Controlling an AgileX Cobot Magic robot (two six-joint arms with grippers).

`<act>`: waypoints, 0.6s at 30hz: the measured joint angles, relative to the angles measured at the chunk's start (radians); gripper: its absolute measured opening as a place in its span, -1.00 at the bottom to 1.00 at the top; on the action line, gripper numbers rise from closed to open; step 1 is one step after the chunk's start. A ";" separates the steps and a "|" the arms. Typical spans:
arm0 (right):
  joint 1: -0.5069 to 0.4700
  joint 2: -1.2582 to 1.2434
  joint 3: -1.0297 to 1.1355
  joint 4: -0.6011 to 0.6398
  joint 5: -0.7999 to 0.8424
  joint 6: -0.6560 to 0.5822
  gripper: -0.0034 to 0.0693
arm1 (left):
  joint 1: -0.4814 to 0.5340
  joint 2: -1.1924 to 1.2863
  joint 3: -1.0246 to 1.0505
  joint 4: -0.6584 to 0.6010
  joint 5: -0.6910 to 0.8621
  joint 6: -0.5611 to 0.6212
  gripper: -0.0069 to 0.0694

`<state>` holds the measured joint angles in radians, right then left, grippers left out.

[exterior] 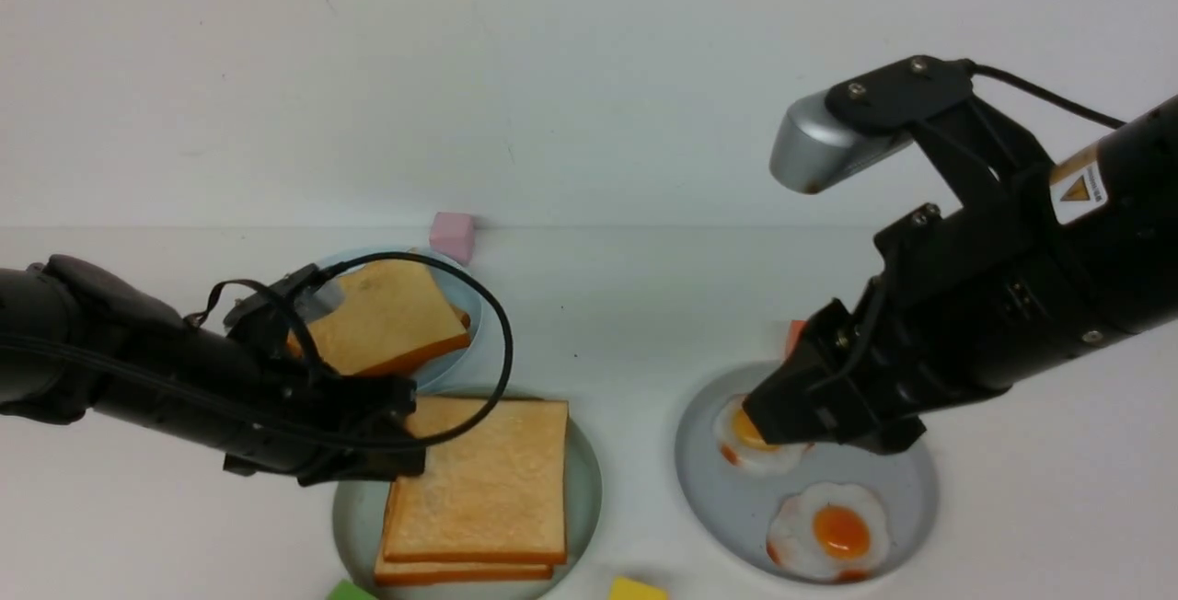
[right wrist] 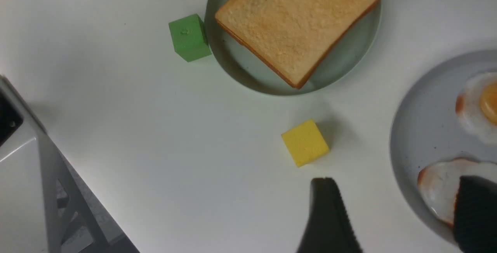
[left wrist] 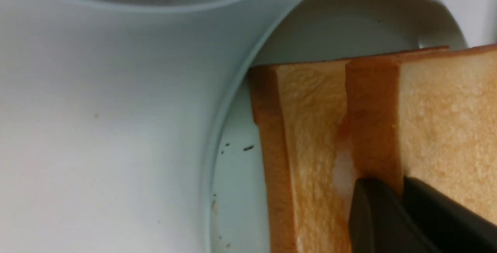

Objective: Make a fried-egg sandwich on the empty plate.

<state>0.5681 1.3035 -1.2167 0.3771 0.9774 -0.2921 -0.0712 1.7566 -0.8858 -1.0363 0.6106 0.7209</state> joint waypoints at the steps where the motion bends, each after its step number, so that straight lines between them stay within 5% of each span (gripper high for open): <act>1: 0.000 0.000 0.000 0.000 0.000 0.000 0.27 | 0.000 -0.002 0.000 0.010 -0.001 -0.012 -0.55; 6: 0.000 0.000 0.000 0.000 -0.001 0.004 -0.02 | 0.000 -0.035 0.000 0.056 -0.017 -0.054 -0.21; 11: 0.000 0.000 0.000 -0.017 -0.004 0.024 -0.76 | 0.000 -0.115 -0.014 0.130 -0.007 -0.114 0.08; 13: -0.001 -0.001 0.000 -0.037 -0.004 0.034 -0.91 | 0.000 -0.150 -0.028 0.156 0.017 -0.132 0.11; 18: -0.010 -0.044 0.013 -0.095 -0.019 0.085 -0.94 | 0.000 -0.217 -0.046 0.160 0.134 -0.182 0.09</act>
<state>0.5576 1.2590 -1.2036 0.2816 0.9580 -0.2070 -0.0712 1.5393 -0.9323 -0.8763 0.7447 0.5387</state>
